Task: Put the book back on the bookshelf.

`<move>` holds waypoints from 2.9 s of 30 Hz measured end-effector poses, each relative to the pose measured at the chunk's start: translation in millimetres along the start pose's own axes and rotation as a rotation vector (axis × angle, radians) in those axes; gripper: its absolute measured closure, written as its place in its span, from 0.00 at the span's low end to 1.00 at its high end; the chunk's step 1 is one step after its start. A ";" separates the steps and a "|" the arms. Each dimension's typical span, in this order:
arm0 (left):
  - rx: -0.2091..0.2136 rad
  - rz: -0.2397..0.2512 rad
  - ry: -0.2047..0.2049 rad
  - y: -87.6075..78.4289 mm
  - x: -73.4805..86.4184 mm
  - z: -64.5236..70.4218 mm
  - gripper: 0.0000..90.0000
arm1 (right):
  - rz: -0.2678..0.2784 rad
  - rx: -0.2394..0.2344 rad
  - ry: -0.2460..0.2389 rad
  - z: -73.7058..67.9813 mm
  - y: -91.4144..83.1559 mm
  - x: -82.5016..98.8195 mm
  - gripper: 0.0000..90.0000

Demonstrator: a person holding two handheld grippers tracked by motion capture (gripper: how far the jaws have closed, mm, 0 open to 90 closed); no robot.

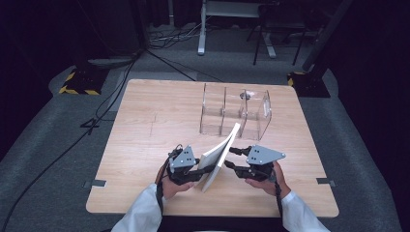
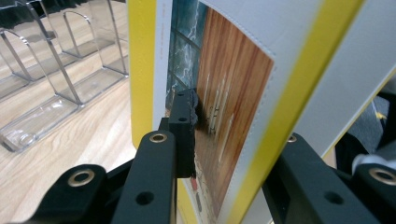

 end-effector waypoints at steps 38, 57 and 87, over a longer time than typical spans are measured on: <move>-0.020 -0.092 -0.024 15.1 27.4 37.7 0.60 | -0.009 -0.074 0.044 -11.2 -7.5 7.9 0.52; 0.032 -0.055 -0.055 21.0 26.1 37.2 0.58 | 0.002 -0.196 0.031 -23.0 -18.4 -2.4 0.36; -0.145 -0.057 -0.038 -10.5 28.2 5.2 0.41 | 0.004 -0.012 0.097 2.6 -36.0 0.5 0.85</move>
Point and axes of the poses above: each handheld gripper's, and its own axes: y roughly forward along the jaws, x roughly out of its underside, z roughly to its right, the point moved 4 cm from there along y, roughly forward along the jaws, and after that the axes turned 4 degrees about x, right-handed, at the moved point
